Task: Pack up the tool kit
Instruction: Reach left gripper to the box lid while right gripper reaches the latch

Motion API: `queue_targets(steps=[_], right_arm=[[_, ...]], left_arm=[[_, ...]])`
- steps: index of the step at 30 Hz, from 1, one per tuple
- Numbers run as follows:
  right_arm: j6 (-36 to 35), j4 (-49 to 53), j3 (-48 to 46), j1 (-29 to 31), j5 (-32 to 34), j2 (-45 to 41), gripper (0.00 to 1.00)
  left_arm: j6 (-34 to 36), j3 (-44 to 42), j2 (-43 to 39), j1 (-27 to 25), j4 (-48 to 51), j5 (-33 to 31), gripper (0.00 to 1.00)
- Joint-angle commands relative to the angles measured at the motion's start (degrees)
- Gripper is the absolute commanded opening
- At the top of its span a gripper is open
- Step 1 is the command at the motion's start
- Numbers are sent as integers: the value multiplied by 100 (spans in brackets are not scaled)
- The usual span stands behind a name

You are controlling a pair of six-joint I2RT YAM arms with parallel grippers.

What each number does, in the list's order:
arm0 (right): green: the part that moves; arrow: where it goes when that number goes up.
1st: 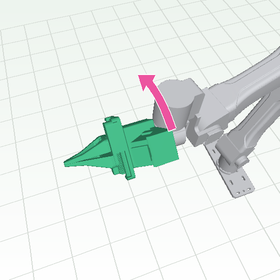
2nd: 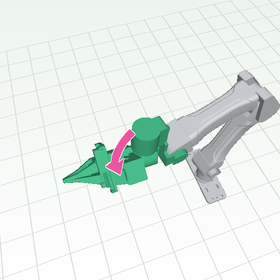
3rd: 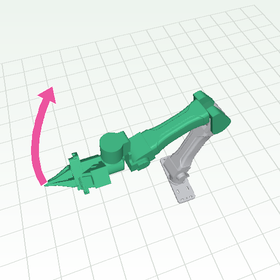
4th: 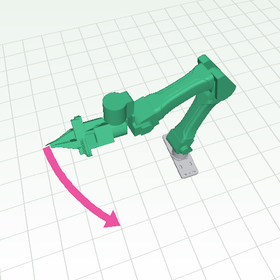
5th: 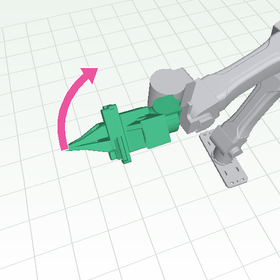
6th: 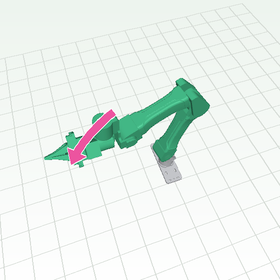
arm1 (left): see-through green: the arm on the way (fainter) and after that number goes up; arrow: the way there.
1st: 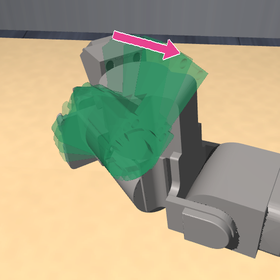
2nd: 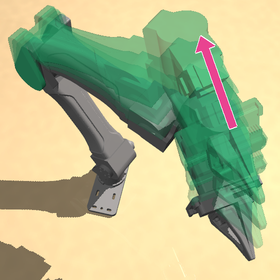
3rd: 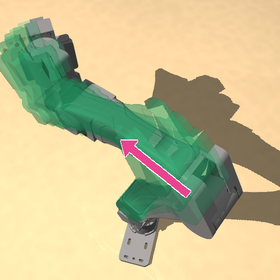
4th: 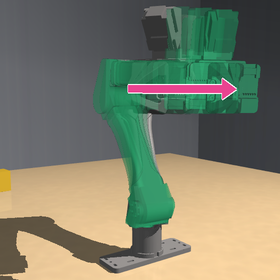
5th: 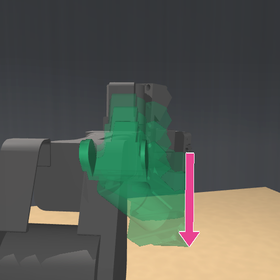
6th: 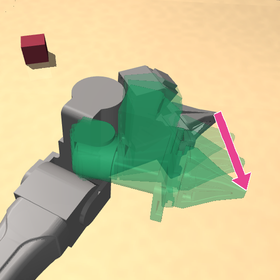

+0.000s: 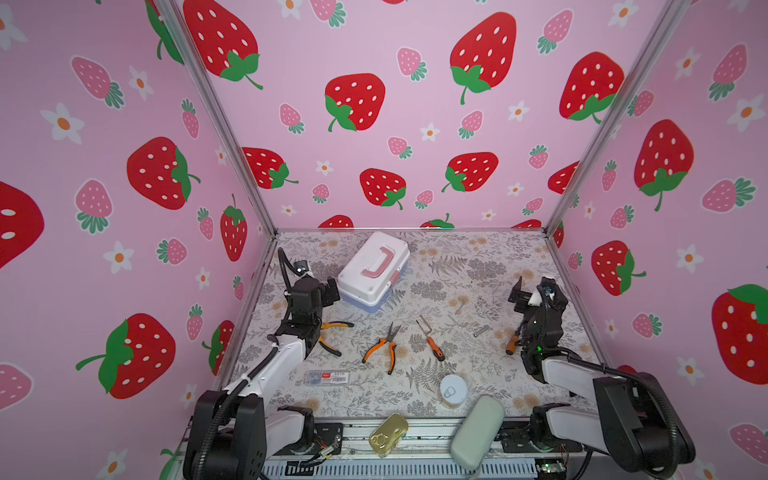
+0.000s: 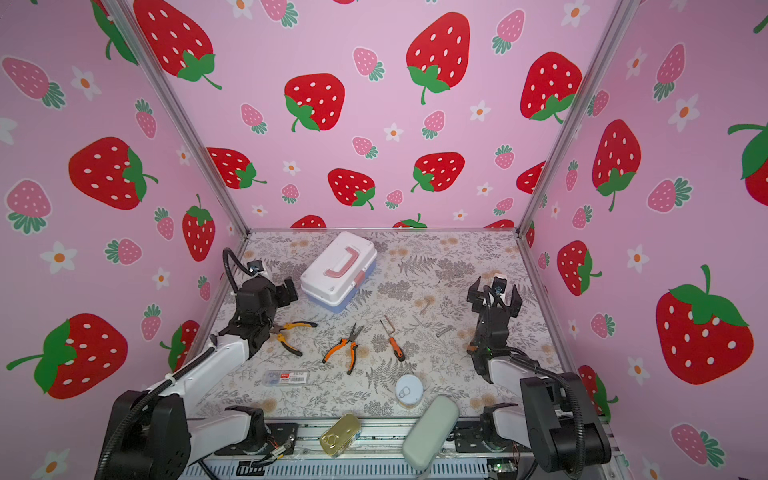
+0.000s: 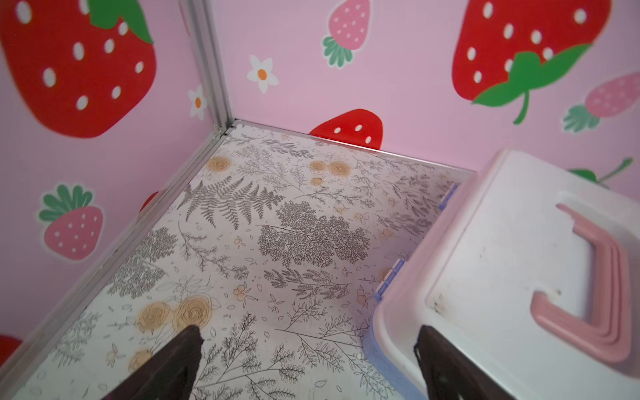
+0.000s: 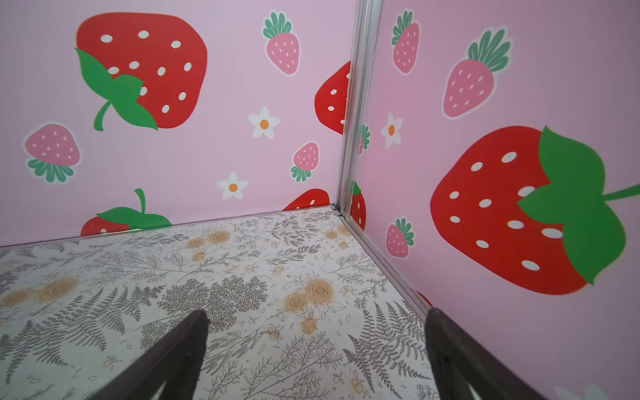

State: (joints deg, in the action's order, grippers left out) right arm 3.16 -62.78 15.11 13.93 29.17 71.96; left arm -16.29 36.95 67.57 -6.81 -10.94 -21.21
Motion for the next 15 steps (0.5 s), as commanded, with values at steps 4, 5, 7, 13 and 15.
queue_targets(steps=[4,5,7,13,15], right_arm=[[705,2052,1147,293,195,275,99],[784,2365,1401,344,119,363,99],[951,2803,1736,483,-29,460,99],[1910,3954,2488,848,-981,653,73],[2172,3869,2615,872,-1756,790,67]], left_arm=[[-1900,1121,-129,212,2056,-1357,99],[-1765,1165,-69,313,1861,-990,99],[-1645,1269,144,454,1577,-331,100],[-791,2403,1737,449,1511,1520,93],[-480,2904,2282,384,1826,1850,93]])
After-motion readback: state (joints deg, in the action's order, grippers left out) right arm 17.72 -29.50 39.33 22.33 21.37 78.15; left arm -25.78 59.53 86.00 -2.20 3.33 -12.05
